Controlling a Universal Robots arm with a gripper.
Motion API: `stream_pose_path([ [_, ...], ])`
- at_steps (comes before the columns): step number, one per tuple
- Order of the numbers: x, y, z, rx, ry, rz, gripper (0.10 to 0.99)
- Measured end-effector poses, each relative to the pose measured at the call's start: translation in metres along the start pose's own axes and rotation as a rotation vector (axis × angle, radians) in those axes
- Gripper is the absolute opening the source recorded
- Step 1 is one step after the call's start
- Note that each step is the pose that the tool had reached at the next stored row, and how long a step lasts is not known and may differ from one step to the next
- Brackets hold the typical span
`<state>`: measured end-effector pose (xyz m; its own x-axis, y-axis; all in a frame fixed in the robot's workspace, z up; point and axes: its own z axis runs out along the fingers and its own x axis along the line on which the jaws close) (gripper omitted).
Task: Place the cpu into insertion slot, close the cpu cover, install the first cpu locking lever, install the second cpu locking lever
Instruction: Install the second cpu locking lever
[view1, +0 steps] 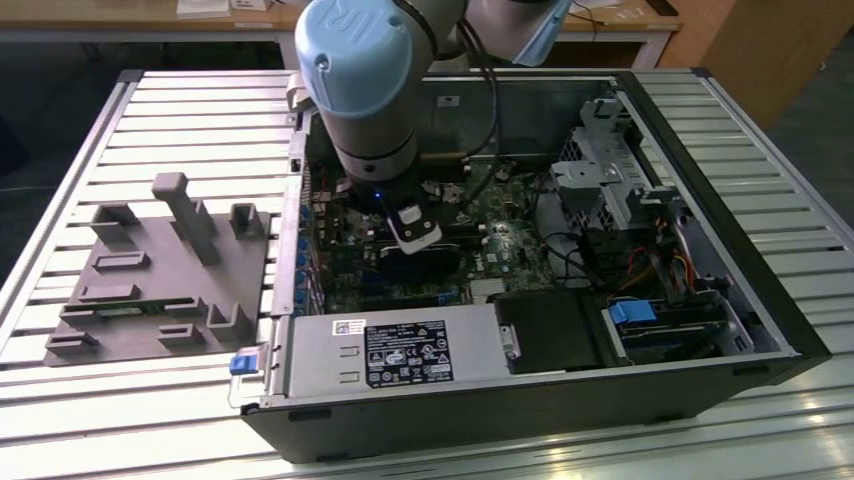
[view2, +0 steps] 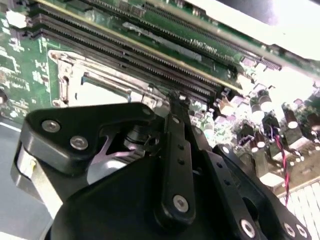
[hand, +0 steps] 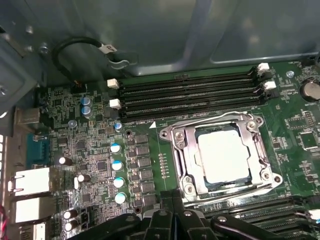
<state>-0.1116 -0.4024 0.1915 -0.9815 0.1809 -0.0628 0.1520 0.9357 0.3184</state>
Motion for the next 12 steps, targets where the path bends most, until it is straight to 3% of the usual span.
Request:
stream_pose_path([
  [6, -0.0001, 0.0005, -0.0013, 0.000, -0.0001, 0.000, 0.102],
  [12, 0.0009, 0.0000, 0.0023, 0.000, -0.0003, 0.000, 0.102],
])
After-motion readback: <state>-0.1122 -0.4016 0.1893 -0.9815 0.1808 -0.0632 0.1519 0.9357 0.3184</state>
